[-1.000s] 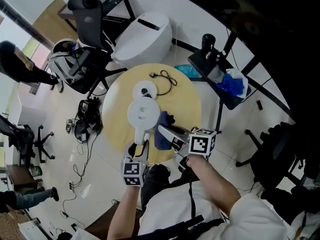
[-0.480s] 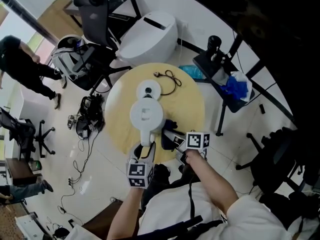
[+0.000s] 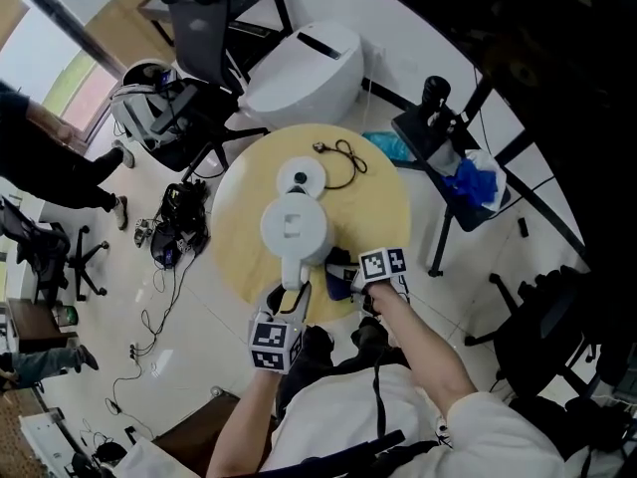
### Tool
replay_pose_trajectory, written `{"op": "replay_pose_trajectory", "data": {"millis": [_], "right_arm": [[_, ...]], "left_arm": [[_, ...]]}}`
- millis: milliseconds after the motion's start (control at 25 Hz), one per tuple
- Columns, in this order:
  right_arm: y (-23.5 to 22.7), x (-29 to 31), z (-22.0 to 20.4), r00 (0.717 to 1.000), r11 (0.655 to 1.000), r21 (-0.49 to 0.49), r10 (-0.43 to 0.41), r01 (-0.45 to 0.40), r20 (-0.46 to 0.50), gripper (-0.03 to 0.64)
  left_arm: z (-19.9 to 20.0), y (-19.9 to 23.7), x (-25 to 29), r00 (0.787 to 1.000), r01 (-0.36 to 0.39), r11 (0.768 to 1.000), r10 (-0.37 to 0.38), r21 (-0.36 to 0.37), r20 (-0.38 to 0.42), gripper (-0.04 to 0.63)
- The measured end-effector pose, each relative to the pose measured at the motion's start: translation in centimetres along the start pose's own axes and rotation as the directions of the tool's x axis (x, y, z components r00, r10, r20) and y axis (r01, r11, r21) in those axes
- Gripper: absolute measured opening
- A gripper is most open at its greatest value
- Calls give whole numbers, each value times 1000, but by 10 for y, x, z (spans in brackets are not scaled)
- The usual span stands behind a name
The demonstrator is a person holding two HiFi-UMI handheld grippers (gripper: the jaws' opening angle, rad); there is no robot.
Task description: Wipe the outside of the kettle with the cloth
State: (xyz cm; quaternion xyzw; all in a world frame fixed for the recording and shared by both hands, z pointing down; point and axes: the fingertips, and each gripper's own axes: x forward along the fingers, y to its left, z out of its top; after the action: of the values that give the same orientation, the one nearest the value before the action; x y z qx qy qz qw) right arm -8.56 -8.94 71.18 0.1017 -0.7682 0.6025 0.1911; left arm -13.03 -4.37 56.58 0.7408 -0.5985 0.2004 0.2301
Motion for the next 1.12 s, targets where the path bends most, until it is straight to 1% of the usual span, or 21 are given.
{"op": "replay_pose_trajectory", "data": {"millis": [160, 240, 400, 520, 640, 760, 800, 880, 960, 1040, 1120], "right_arm": [[16, 6, -9, 993, 997, -52, 42, -48, -112, 64], [20, 11, -13, 987, 995, -67, 59, -70, -152, 64], [27, 15, -15, 978, 992, -72, 93, -107, -185, 64], [56, 7, -12, 969, 976, -129, 146, -174, -200, 63], [100, -7, -7, 951, 936, -244, 195, -254, -240, 63], [129, -22, -1, 933, 875, -368, 213, -315, -291, 63], [137, -26, 1, 928, 853, -407, 207, -326, -309, 63], [145, -31, 3, 928, 817, -480, 170, -321, -333, 63], [148, -34, 5, 934, 788, -538, 127, -300, -335, 63], [149, -37, 8, 945, 759, -595, 78, -264, -319, 63], [150, -41, 11, 959, 723, -660, 10, -203, -284, 63]], "left_arm": [[-2, 2, 0, 1000, 8, 1000, -8, -13, -8, 163], [-2, 2, 0, 1000, 8, 1000, -8, -25, -7, 163], [-3, 1, 1, 1000, 14, 1000, -14, -8, -16, 163], [-3, -1, 1, 1000, 20, 999, -19, 34, -25, 163], [-3, 0, 1, 999, 25, 998, -23, 50, -30, 163], [-2, 0, 2, 999, 33, 998, -32, 51, -30, 163], [-1, 0, 3, 999, 37, 998, -35, 52, -30, 163], [-1, 0, 4, 999, 41, 998, -39, 55, -33, 163], [-2, -1, 7, 999, 43, 997, -41, 60, -33, 163], [2, -3, 9, 998, 47, 997, -45, 63, -31, 163], [5, -5, 10, 998, 49, 996, -47, 70, -32, 163]]}}
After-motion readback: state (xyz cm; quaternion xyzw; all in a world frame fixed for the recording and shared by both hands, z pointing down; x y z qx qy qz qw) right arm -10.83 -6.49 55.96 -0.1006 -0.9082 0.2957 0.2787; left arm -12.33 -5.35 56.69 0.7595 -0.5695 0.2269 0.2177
